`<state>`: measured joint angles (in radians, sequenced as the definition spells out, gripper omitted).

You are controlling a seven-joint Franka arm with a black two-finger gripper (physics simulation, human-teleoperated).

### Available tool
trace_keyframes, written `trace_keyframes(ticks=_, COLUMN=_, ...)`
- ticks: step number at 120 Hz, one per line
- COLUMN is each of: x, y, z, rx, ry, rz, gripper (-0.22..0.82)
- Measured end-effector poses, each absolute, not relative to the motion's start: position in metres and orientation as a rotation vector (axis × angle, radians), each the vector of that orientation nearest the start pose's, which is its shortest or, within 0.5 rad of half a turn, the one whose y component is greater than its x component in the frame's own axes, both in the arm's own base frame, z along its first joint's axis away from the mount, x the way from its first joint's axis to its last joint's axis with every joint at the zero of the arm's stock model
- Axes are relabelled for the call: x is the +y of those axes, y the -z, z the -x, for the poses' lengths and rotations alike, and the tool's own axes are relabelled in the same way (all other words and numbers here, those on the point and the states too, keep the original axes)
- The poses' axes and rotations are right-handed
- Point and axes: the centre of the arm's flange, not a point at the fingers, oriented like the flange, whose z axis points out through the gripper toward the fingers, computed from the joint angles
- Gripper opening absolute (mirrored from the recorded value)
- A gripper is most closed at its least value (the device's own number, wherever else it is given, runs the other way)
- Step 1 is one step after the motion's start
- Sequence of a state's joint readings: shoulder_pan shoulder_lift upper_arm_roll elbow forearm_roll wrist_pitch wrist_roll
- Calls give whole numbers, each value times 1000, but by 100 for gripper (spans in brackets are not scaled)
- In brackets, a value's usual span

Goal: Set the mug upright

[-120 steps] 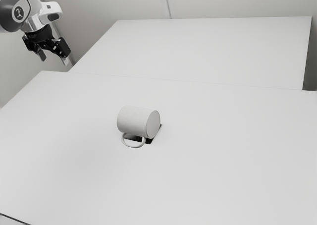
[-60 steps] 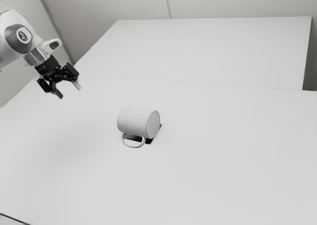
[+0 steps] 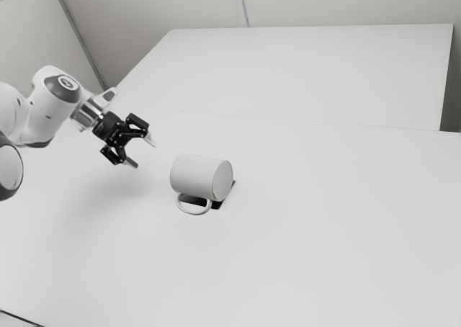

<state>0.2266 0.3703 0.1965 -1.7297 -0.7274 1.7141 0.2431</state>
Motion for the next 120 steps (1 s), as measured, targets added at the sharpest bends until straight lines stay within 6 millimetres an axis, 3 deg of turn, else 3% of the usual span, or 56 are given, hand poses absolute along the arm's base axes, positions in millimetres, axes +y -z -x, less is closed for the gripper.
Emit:
trace_keyframes(ticks=30, x=186, y=-326, z=-620, rx=488, ry=127, rz=-2280, gripper=60)
trace_keyframes(ticks=51, x=161, y=-318, z=-633, rx=427, ry=104, rz=-2206, gripper=60)
trace_keyframes(ticks=74, x=140, y=-299, z=-635, rx=399, ry=132, rz=-2134, gripper=60)
trace_keyframes(ticks=111, x=113, y=-291, z=-638, rx=370, ry=176, rz=-2045, gripper=60)
trace_keyframes(ticks=120, x=109, y=-290, z=-639, rx=365, ry=182, rz=-2036, gripper=50)
